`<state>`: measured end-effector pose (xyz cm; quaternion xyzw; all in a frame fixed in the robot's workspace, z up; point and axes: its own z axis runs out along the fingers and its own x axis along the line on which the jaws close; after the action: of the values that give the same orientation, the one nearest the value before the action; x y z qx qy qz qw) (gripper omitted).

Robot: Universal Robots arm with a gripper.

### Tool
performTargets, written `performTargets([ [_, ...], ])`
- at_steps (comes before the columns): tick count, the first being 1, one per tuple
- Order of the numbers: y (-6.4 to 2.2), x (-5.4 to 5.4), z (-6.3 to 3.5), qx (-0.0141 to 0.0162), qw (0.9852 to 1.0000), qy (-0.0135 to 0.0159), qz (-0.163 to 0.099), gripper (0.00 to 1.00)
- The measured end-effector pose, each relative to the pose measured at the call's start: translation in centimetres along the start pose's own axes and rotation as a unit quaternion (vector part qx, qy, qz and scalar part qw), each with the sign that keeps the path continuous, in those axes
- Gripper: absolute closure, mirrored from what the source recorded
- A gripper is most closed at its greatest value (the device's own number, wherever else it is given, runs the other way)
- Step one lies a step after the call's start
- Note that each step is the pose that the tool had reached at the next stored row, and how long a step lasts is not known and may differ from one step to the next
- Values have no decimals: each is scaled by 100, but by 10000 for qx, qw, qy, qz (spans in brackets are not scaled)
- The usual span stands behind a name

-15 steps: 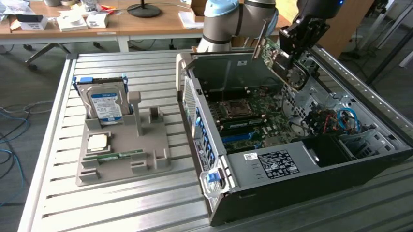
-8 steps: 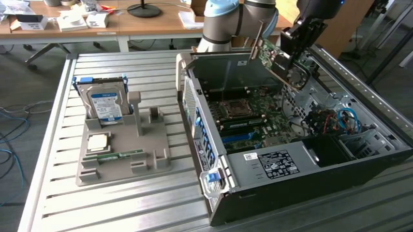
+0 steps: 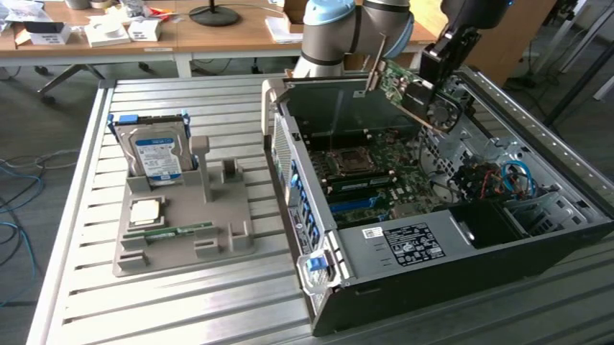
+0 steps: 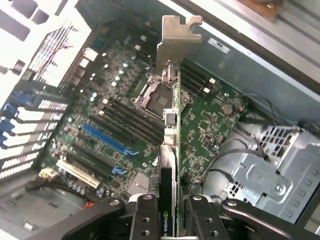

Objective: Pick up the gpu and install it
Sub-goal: 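Insert the gpu into the slot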

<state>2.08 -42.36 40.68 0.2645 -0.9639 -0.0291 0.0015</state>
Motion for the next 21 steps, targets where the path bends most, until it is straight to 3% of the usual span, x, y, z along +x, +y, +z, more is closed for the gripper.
performTargets([
  [5, 0, 0, 3, -6, 9990, 25, -438, 74],
  [10, 0, 0, 6, -11, 9963, 49, -855, 74],
  [16, -1, 0, 9, -17, 9906, 78, -1367, 74],
  [21, -1, 0, 12, -22, 9840, 102, -1781, 74],
])
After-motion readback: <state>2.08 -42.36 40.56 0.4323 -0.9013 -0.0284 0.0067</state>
